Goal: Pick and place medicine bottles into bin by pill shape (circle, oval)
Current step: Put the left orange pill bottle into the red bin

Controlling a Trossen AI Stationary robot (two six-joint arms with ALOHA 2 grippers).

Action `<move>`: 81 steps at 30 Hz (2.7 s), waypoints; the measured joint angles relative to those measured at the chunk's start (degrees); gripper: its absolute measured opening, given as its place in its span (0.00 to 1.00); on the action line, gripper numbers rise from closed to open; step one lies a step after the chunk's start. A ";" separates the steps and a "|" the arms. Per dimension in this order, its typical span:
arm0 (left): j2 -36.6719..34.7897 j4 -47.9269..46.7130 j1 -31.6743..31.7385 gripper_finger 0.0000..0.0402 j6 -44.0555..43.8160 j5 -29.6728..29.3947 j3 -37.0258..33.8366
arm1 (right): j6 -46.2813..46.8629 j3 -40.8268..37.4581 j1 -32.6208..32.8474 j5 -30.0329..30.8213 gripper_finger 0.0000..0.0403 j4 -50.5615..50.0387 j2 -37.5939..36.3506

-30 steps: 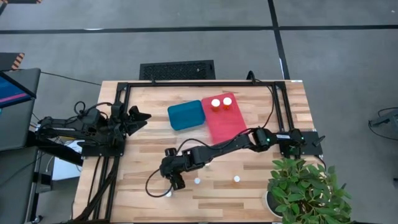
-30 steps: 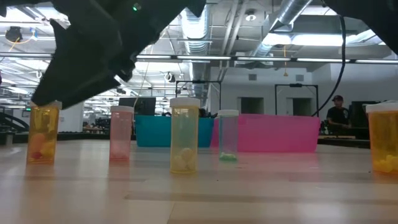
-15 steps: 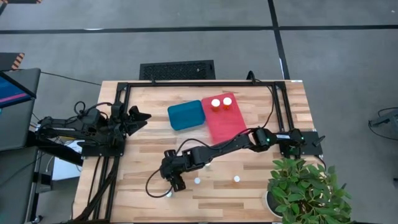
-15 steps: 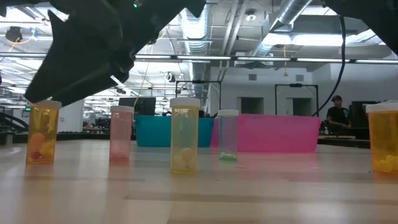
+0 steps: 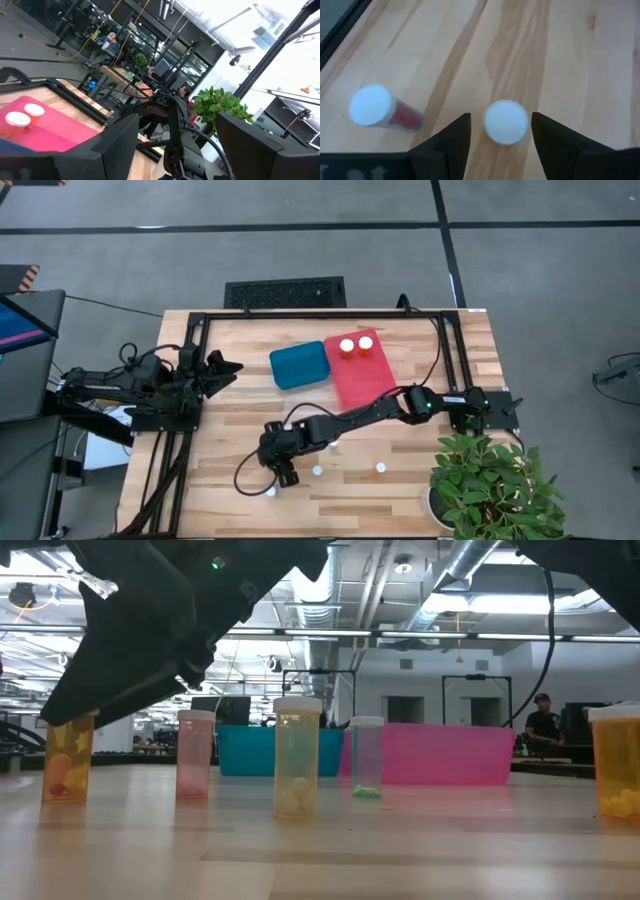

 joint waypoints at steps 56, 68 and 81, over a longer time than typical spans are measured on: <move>-0.02 1.75 0.00 0.65 2.68 -0.10 0.02 | 13.15 -56.92 -22.81 7.68 0.28 -8.36 -66.80; -0.02 1.71 0.00 0.65 2.65 -8.36 0.02 | 15.65 -78.42 -25.10 15.59 0.28 14.54 -69.61; 0.00 1.16 0.00 0.65 2.87 -12.22 0.02 | 12.20 -78.34 -29.90 12.50 0.28 26.55 -54.59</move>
